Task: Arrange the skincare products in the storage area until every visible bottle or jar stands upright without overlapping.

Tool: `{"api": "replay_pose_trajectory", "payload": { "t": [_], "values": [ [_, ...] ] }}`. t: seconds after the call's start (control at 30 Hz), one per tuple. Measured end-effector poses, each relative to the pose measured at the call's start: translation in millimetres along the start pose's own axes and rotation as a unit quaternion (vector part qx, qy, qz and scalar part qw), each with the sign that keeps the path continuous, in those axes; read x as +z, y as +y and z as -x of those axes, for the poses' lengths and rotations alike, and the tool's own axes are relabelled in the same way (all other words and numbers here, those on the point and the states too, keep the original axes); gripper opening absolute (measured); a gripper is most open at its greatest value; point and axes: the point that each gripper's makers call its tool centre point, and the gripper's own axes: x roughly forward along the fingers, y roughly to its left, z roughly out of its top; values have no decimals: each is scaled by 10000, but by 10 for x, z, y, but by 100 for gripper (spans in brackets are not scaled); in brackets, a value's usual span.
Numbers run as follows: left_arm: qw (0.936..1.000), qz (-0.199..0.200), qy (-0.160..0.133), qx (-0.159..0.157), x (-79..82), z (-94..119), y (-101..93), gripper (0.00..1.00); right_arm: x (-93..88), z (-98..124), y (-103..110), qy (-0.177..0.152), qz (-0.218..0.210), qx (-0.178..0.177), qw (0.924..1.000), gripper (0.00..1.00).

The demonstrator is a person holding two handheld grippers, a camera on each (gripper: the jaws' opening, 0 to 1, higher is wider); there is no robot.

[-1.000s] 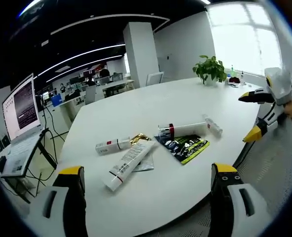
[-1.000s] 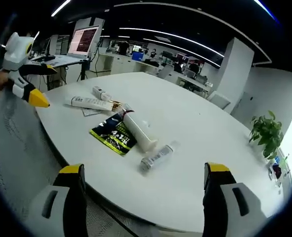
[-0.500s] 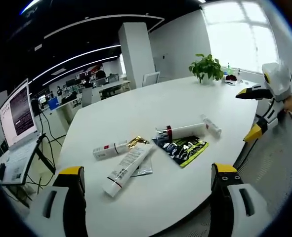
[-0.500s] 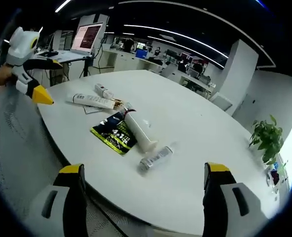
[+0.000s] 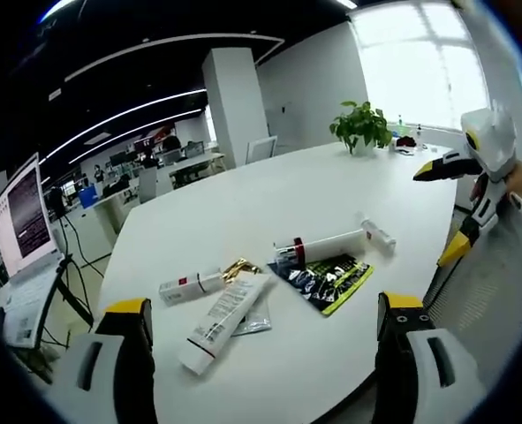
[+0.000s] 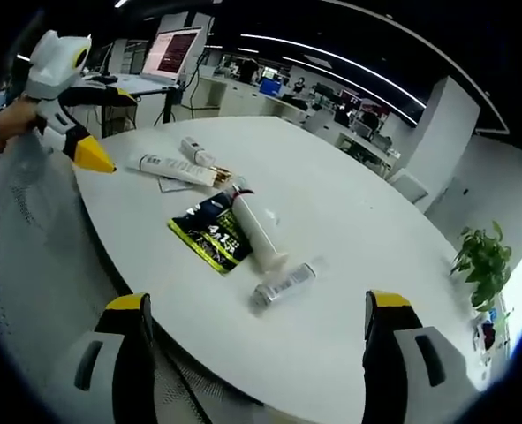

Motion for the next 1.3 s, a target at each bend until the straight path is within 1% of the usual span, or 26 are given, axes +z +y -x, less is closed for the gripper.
{"api": "replay_pose_trajectory", "payload": {
  "t": [0.2, 0.27, 0.37, 0.53, 0.8, 1.07, 1.3],
  "values": [
    [10000, 23, 35, -34, -27, -69, 16, 99, -6, -21, -49, 117, 70, 82, 9999, 100],
    [10000, -1, 29, -27, 0, -81, 20, 99, 7, -36, -62, 128, 97, 105, 9998, 100],
    [10000, 27, 29, -50, -8, -108, 23, 99, 65, -54, -80, 62, 129, 106, 9998, 100],
    [9998, 184, -17, -121, -4, -141, 9, 99, 123, -101, -102, 93, 259, 122, 9995, 100],
    [9997, 183, -43, -136, 3, -178, 32, 99, 211, -173, -117, 100, 330, 222, 9992, 100],
    [9996, 241, -35, -169, -29, -178, 26, 99, 307, -253, -123, 115, 354, 374, 9986, 100],
    [9995, 257, -21, -173, -50, -171, 29, 99, 376, -378, -140, 149, 445, 460, 9978, 100]
  ]
}}
